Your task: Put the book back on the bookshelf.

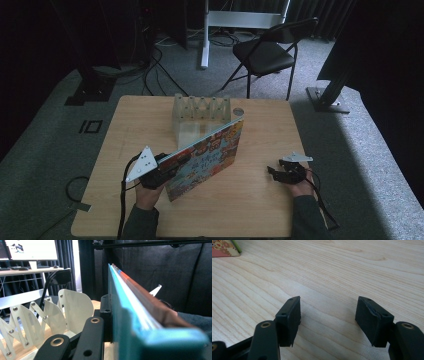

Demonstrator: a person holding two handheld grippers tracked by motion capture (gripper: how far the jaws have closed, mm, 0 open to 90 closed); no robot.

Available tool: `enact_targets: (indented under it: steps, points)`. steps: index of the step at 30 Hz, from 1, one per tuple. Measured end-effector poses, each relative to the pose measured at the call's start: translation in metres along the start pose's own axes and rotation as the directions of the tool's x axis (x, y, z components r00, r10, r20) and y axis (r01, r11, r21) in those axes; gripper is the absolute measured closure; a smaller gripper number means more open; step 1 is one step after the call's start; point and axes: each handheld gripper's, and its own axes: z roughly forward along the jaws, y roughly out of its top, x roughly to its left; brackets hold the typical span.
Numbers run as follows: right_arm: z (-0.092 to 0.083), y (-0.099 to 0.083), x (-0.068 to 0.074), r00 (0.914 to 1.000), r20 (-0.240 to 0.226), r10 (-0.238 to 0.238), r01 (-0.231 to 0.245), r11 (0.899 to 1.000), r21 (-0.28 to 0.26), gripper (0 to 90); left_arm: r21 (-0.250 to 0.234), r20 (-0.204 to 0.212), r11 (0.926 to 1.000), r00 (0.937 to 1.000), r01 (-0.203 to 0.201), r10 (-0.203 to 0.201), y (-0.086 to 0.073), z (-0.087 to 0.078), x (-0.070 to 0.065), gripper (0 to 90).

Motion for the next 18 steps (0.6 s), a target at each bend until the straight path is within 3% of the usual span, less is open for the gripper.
enact_targets:
  steps: [18]
  points:
    - [0.0002, 0.0002, -0.0002, 1.0, 0.0, 0.0, 0.0, 1.0, 0.0, 36.4, 0.002, -0.033, 1.0, 0.9994, 0.002, -0.002, 0.0002, -0.0094, -0.0001, 80.5]
